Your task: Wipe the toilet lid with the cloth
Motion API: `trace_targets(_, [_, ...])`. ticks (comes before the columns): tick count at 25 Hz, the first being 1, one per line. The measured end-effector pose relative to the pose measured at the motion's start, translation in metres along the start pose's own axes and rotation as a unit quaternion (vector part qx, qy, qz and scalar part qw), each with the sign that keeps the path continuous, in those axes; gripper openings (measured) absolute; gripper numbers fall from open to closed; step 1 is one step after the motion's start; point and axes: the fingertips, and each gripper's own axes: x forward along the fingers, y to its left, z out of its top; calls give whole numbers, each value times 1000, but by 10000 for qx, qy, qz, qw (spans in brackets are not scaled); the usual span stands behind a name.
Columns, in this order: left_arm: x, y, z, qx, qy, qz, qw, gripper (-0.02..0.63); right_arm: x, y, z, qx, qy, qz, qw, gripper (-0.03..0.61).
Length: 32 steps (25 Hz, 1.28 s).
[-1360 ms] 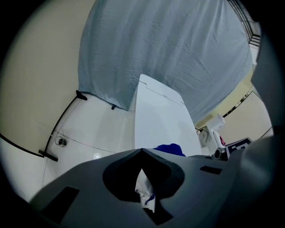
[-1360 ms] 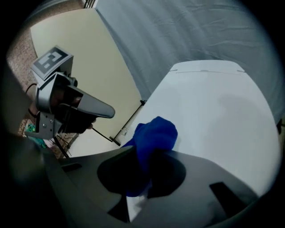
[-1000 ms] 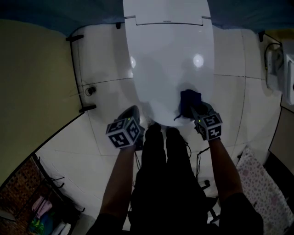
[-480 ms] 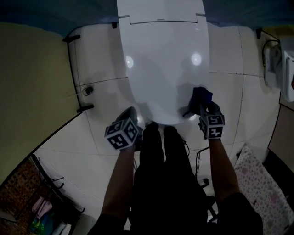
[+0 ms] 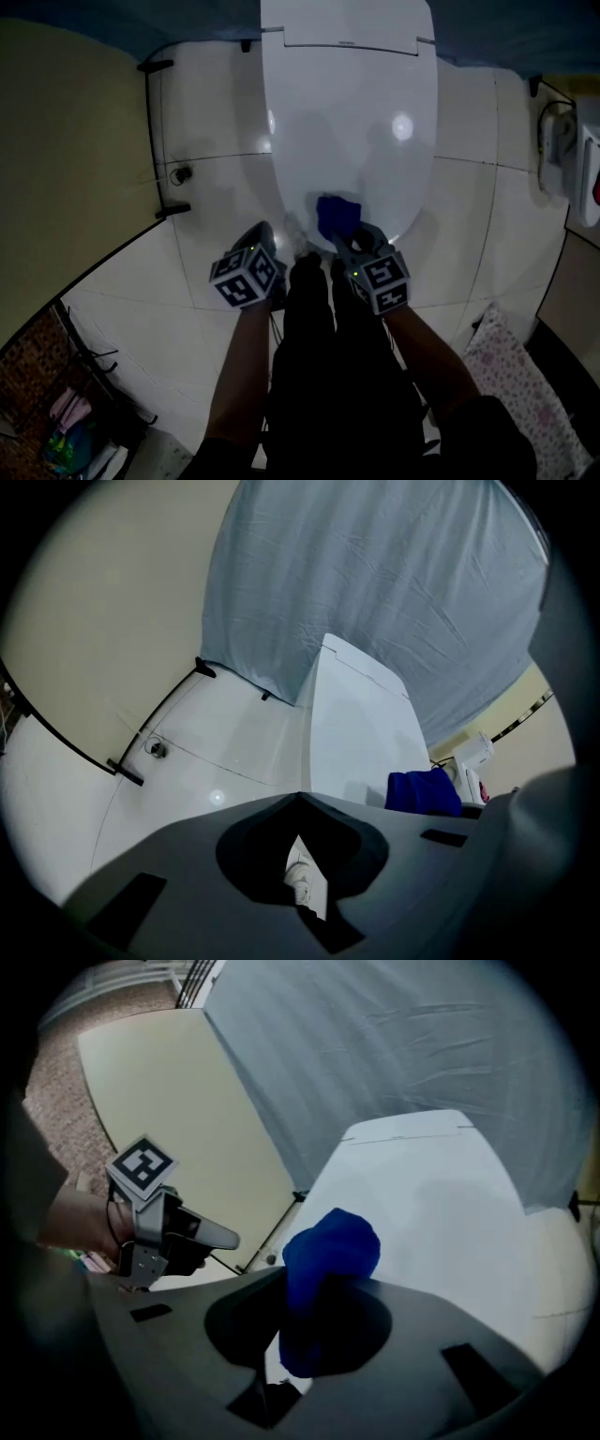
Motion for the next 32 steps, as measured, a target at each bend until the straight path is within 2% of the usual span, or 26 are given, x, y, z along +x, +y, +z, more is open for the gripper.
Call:
trace_targets(4, [-6,5,-6,-60,-66,22,10000,-3,50,46,-19,-61,309,306,9990,61])
trace_targets(8, [-11,4,-22,-281,-15,-25,9996,-3,65,49,-52,-192,838,185,9961,61])
trace_targets(11, [-14,12,-31,-331,56,36,9994,-3,54,26,-74,-279,1050,69,9941,61])
trace_targets(14, [-16,14,-34,-348,62,37,9994,-3,25,-12,-86,-364,995,-107,9943,63])
trace_targets(17, [-18,9,-37,-275,73,-52,9996,-3,-9,-57,-97,-408,920,-494,9937,63])
trace_targets(20, [-22,3,-41,-192,113,-91,9997,-3,-37,-99,-106,-238,820,-928,9920,63])
trace_targets(25, [-32,-30,-33,-221,-47,-545,9983,-3,-61,-140,-114,68,890,-1416,9859,63])
trace_targets(29, [-54,-67,-13,-337,-379,-1218,9913,-3,-65,-146,-131,626,1932,-1529,9671,61])
trace_targets(30, [-65,-76,-5,-265,-437,-1274,9905,-3,-72,-143,-122,776,1963,-1484,9661,61])
trace_targets(32, [-91,-98,16,-89,-619,-1373,9885,-3,-97,-135,-88,955,1497,-1311,9753,61])
